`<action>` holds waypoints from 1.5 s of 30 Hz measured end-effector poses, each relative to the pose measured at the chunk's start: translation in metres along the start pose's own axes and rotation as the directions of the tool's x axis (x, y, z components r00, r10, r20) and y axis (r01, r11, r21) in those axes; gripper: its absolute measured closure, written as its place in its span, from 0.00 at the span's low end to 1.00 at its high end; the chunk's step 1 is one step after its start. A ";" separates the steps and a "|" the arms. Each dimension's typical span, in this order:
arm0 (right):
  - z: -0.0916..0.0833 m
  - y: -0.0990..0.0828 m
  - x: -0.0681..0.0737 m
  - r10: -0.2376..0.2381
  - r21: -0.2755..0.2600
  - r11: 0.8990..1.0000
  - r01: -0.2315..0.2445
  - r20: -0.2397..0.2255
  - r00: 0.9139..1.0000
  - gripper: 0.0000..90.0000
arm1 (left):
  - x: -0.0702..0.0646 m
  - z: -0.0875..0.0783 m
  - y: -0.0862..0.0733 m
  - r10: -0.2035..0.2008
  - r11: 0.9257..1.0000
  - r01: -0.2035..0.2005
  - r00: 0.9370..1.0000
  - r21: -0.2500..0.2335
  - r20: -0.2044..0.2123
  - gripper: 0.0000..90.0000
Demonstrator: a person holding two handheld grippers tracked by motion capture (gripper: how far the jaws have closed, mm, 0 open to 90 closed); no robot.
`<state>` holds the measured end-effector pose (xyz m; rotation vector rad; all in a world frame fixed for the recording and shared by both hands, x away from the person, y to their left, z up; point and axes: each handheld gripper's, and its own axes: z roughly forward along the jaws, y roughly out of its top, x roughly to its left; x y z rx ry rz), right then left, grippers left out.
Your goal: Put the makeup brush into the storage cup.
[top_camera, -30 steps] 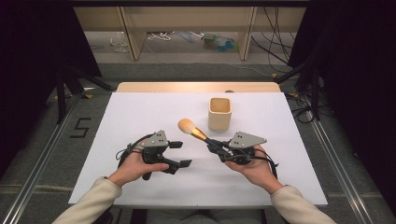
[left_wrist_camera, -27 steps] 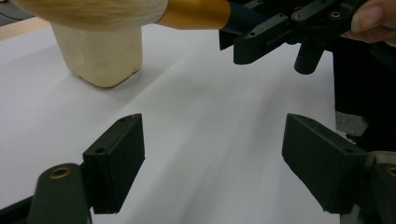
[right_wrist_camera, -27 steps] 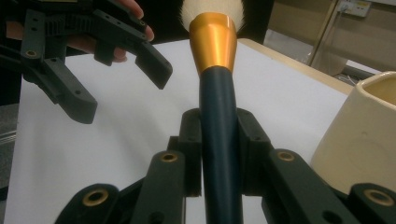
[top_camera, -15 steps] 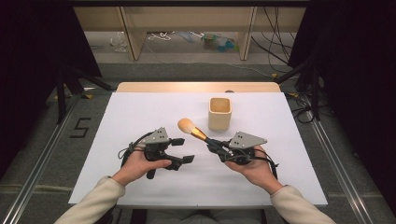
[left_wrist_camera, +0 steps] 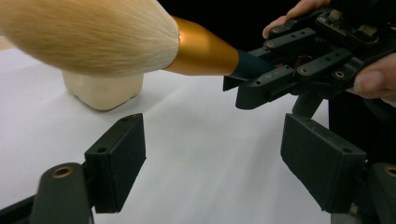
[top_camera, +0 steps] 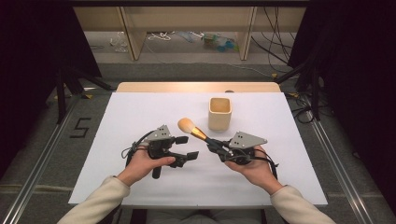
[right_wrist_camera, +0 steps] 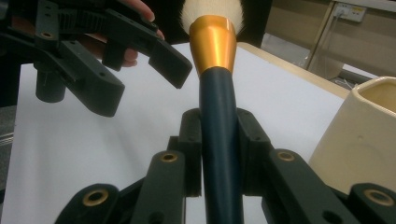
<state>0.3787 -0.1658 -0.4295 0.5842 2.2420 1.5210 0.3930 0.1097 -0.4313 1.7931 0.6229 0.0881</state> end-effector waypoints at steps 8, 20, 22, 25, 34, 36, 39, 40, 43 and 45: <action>0.000 0.000 0.000 0.000 -0.002 1.000 0.000 0.002 1.000 0.84 | 0.000 0.003 0.002 -0.059 0.998 0.059 0.998 -0.036 0.002 0.26; 0.002 0.000 0.001 -0.002 -0.020 1.000 0.002 0.015 1.000 0.84 | -0.002 0.009 0.005 -0.113 0.991 0.114 0.993 -0.064 0.016 0.27; 0.002 0.000 0.002 0.000 -0.020 1.000 0.000 0.017 1.000 0.84 | -0.003 0.011 0.005 -0.100 0.993 0.100 0.995 -0.064 0.015 0.27; 0.002 0.000 0.001 -0.003 -0.021 1.000 0.004 0.018 1.000 0.84 | -0.004 0.013 0.006 -0.118 0.991 0.118 0.993 -0.069 0.010 0.27; 0.003 0.000 0.001 -0.006 -0.018 1.000 0.007 0.021 1.000 0.84 | -0.004 0.016 0.007 -0.152 0.984 0.152 0.988 -0.089 0.013 0.28; 0.002 0.000 0.001 -0.010 -0.009 1.000 0.010 0.014 1.000 0.84 | -0.003 0.017 0.007 -0.141 0.986 0.141 0.990 -0.092 0.014 0.28; 0.003 0.000 0.002 -0.009 -0.019 1.000 0.010 0.020 1.000 0.84 | -0.004 0.018 0.008 -0.159 0.982 0.159 0.987 -0.099 0.012 0.28; 0.004 0.000 0.002 -0.009 -0.019 1.000 0.009 0.020 1.000 0.84 | -0.003 0.018 0.008 -0.161 0.982 0.162 0.987 -0.100 0.016 0.29; 0.004 0.000 0.003 -0.012 -0.022 1.000 0.012 0.020 1.000 0.84 | -0.004 0.019 0.008 -0.172 0.979 0.173 0.985 -0.106 0.019 0.29; 0.004 0.000 0.003 -0.010 -0.018 1.000 0.010 0.020 1.000 0.84 | -0.004 0.020 0.008 -0.176 0.978 0.177 0.984 -0.107 0.021 0.29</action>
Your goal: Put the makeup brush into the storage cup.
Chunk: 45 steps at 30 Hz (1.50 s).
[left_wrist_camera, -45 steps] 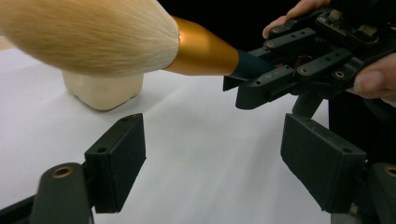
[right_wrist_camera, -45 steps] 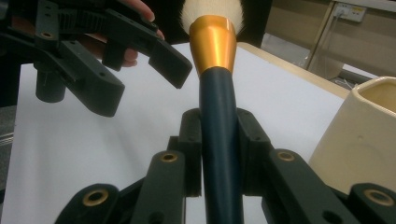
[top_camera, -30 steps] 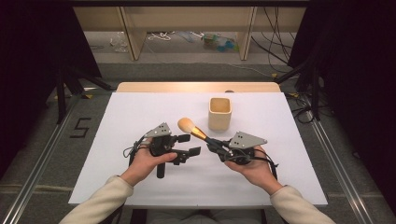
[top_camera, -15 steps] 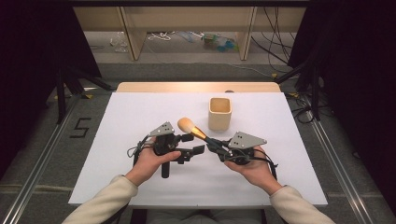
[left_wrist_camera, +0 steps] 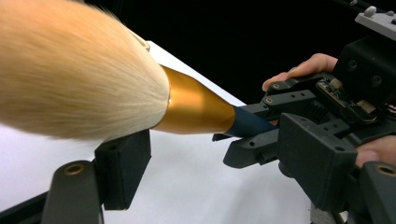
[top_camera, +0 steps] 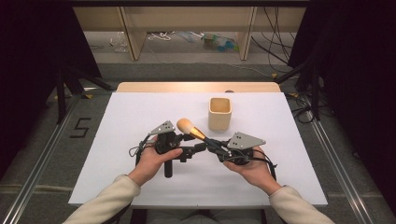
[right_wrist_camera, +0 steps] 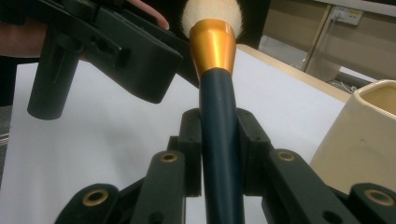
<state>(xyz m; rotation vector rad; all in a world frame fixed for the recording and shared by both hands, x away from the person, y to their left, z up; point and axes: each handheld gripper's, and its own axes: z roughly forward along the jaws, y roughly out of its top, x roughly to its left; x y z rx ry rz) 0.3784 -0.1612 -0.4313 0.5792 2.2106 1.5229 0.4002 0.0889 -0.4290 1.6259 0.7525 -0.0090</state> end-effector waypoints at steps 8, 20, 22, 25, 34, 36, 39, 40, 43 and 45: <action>0.000 0.000 0.000 -0.001 0.000 1.000 0.001 0.000 1.000 0.84 | -0.001 0.003 0.001 -0.015 1.000 0.015 1.000 -0.012 0.002 0.30; 0.001 0.001 0.001 -0.001 -0.002 1.000 0.001 0.001 1.000 0.84 | -0.001 0.007 0.000 -0.040 0.999 0.040 0.999 -0.018 0.005 0.31; 0.001 0.001 0.001 -0.001 -0.002 1.000 0.001 0.001 1.000 0.84 | -0.001 0.007 0.000 -0.049 0.999 0.049 0.999 -0.020 0.000 0.31; 0.001 0.001 0.001 -0.002 0.001 1.000 0.002 -0.003 1.000 0.84 | 0.000 0.007 0.000 -0.047 0.999 0.046 0.999 -0.023 -0.003 0.32; 0.002 0.001 0.002 -0.007 -0.006 1.000 0.007 0.009 1.000 0.84 | 0.001 0.008 -0.001 -0.073 0.997 0.073 0.997 -0.032 -0.004 0.34; 0.002 0.001 0.002 -0.007 -0.007 1.000 0.007 0.008 1.000 0.84 | 0.000 0.009 -0.002 -0.082 0.996 0.081 0.997 -0.033 -0.008 0.35; 0.002 0.001 0.002 -0.007 -0.008 1.000 0.007 0.010 1.000 0.84 | 0.000 0.010 -0.002 -0.080 0.996 0.079 0.997 -0.034 -0.013 0.37; 0.002 0.001 0.002 -0.007 -0.008 1.000 0.007 0.011 1.000 0.84 | 0.000 0.010 -0.002 -0.080 0.996 0.080 0.997 -0.034 -0.012 0.37; 0.002 0.001 0.001 -0.011 -0.003 1.000 0.011 0.008 1.000 0.84 | 0.000 0.011 -0.003 -0.086 0.996 0.086 0.996 -0.036 -0.015 0.40; 0.002 0.001 0.001 -0.009 -0.006 1.000 0.009 0.008 1.000 0.84 | -0.001 0.011 -0.003 -0.090 0.995 0.090 0.996 -0.035 -0.010 0.40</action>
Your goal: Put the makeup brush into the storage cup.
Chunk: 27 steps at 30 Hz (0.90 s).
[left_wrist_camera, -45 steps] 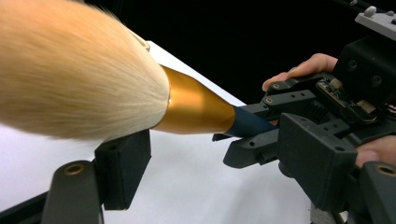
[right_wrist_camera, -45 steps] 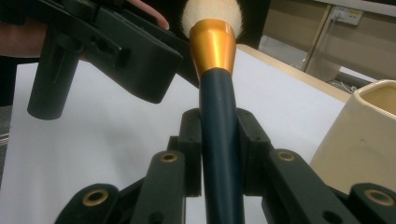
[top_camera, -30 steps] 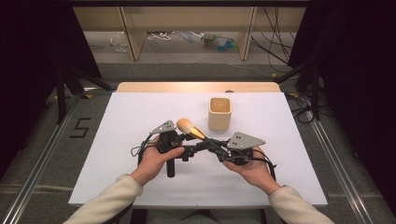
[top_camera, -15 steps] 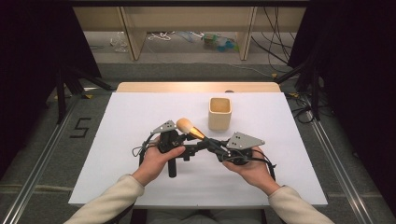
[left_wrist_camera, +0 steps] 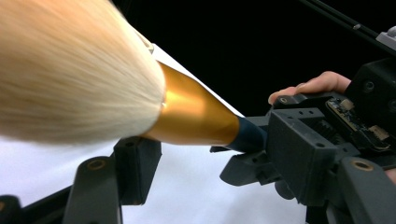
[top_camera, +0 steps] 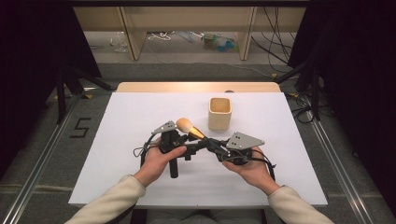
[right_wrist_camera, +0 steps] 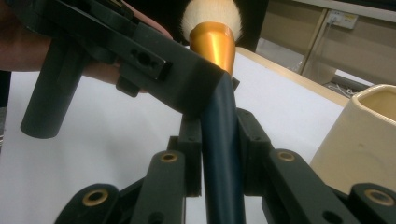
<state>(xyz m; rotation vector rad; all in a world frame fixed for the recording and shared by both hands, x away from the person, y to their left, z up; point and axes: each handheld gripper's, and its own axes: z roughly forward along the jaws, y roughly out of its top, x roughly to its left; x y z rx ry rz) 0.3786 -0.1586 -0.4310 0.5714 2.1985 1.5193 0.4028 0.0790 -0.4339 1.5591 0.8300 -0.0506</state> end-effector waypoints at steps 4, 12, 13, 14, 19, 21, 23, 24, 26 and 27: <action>0.001 0.000 0.001 0.002 -0.006 1.000 -0.002 0.006 1.000 0.84 | -0.001 0.001 0.000 -0.007 1.000 0.007 1.000 0.000 -0.005 0.41; 0.001 0.000 0.001 0.001 -0.005 1.000 -0.001 0.008 1.000 0.84 | 0.000 0.001 0.000 -0.023 1.000 0.023 1.000 -0.008 0.000 0.43; 0.001 0.000 0.000 0.000 -0.006 1.000 0.000 0.010 1.000 0.84 | 0.000 0.001 0.000 -0.026 1.000 0.026 1.000 -0.009 0.004 0.43; 0.001 0.000 0.000 0.000 -0.006 1.000 0.000 0.011 1.000 0.84 | 0.000 0.001 0.000 -0.028 1.000 0.028 1.000 -0.011 0.004 0.43; 0.000 0.000 0.000 -0.001 0.000 1.000 0.001 0.008 1.000 0.84 | 0.001 0.001 0.000 -0.056 0.998 0.056 0.998 -0.025 0.011 0.44; 0.000 0.000 0.001 -0.005 0.001 1.000 0.005 0.009 1.000 0.84 | 0.000 0.002 0.000 -0.056 0.998 0.056 0.998 -0.023 0.002 0.44; 0.001 0.000 0.001 -0.006 -0.003 1.000 0.006 0.012 1.000 0.84 | 0.000 0.002 0.000 -0.055 0.998 0.055 0.998 -0.024 0.002 0.43; 0.000 0.000 0.001 -0.005 0.001 1.000 0.005 0.011 1.000 0.84 | 0.000 0.002 0.000 -0.057 0.998 0.057 0.998 -0.025 0.003 0.43; 0.001 0.000 0.001 -0.005 0.001 1.000 0.005 0.011 1.000 0.84 | 0.000 0.003 0.000 -0.063 0.998 0.063 0.998 -0.026 0.005 0.43; 0.000 0.000 0.001 -0.005 0.003 1.000 0.005 0.010 1.000 0.84 | 0.000 0.003 0.000 -0.061 0.998 0.061 0.998 -0.024 0.004 0.42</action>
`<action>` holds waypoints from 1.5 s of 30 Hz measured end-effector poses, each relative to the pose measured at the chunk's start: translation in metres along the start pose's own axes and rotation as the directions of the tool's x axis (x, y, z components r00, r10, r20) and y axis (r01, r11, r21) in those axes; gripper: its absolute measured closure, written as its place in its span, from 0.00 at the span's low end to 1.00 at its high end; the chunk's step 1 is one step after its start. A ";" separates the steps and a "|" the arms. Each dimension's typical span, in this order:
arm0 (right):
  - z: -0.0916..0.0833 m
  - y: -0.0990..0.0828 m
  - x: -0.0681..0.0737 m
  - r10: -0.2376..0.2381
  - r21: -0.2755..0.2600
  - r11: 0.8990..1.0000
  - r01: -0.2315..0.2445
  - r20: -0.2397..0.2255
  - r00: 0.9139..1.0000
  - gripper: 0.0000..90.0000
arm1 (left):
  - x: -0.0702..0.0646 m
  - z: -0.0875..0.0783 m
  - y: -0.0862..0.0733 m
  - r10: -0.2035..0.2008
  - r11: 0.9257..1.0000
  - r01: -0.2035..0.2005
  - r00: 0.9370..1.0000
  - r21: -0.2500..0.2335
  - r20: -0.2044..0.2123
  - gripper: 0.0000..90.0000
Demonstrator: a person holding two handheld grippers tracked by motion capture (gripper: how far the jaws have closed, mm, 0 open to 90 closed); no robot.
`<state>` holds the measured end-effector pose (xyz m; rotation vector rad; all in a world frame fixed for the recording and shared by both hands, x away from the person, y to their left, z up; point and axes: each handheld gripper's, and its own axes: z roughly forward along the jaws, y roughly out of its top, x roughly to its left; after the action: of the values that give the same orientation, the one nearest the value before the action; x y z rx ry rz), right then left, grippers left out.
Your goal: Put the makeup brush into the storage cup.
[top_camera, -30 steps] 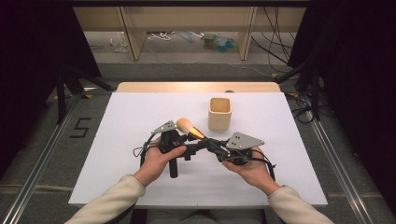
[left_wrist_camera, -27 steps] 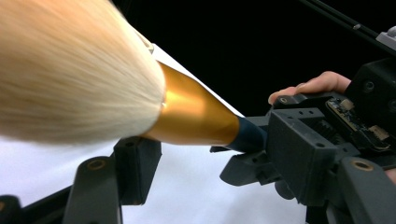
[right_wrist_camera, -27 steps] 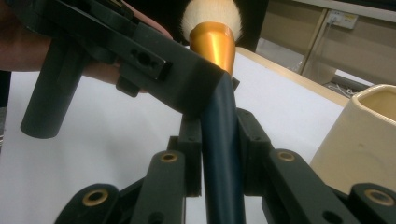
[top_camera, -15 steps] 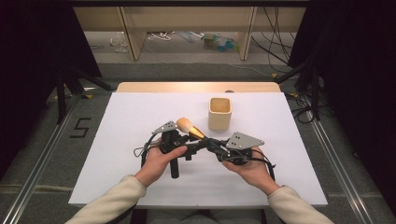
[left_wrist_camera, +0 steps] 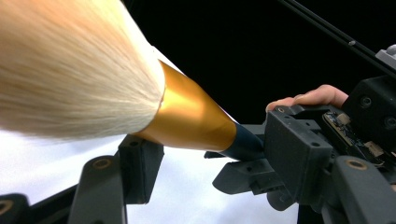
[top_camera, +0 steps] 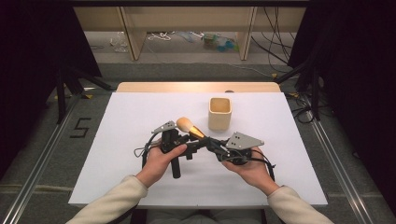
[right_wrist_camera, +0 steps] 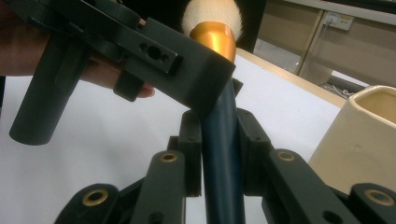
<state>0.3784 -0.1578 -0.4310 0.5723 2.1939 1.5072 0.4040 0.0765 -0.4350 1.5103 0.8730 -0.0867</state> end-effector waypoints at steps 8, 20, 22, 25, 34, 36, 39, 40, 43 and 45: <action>0.001 0.000 0.001 0.005 -0.006 1.000 -0.004 0.003 1.000 0.84 | -0.002 0.003 -0.001 0.007 1.000 -0.007 1.000 -0.004 -0.006 0.37; 0.002 0.000 0.002 0.002 -0.008 1.000 -0.002 0.006 1.000 0.84 | -0.002 0.003 0.000 -0.022 0.999 0.021 0.999 -0.040 -0.025 0.46; 0.002 0.000 0.003 0.001 -0.002 1.000 -0.001 0.004 1.000 0.84 | -0.003 0.002 0.001 -0.021 0.999 0.019 0.999 -0.044 -0.030 0.48; 0.003 0.000 0.003 -0.006 -0.003 1.000 0.006 0.012 1.000 0.84 | -0.003 0.001 0.001 -0.025 0.998 0.023 0.999 -0.062 -0.030 0.53; 0.007 -0.001 0.006 0.004 0.003 1.000 -0.004 0.034 0.999 0.82 | -0.012 0.000 0.003 0.075 0.994 -0.077 0.997 -0.083 -0.031 0.76; 0.007 -0.001 0.006 0.013 0.009 1.000 -0.013 0.025 1.000 0.75 | -0.013 -0.001 0.004 0.100 0.992 -0.103 0.994 -0.070 -0.037 0.76; 0.009 -0.002 0.005 0.044 0.019 0.999 -0.045 0.034 0.998 0.59 | -0.013 -0.003 0.007 0.142 0.988 -0.145 0.988 -0.049 -0.068 0.76; 0.008 -0.001 0.004 0.051 0.041 0.998 -0.052 0.036 0.998 0.55 | -0.013 -0.003 0.008 0.159 0.986 -0.162 0.985 -0.043 -0.070 0.76; 0.009 -0.002 0.003 0.059 0.052 0.997 -0.061 0.046 0.997 0.46 | -0.014 -0.004 0.009 0.201 0.979 -0.204 0.975 -0.024 -0.094 0.76; 0.010 -0.002 0.003 0.064 0.060 0.996 -0.067 0.039 0.997 0.43 | -0.015 -0.005 0.010 0.204 0.978 -0.207 0.972 -0.018 -0.114 0.76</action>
<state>0.3814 -0.1496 -0.4366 0.6931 2.2194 1.4535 0.3967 0.0755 -0.4178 1.5811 0.7974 0.1630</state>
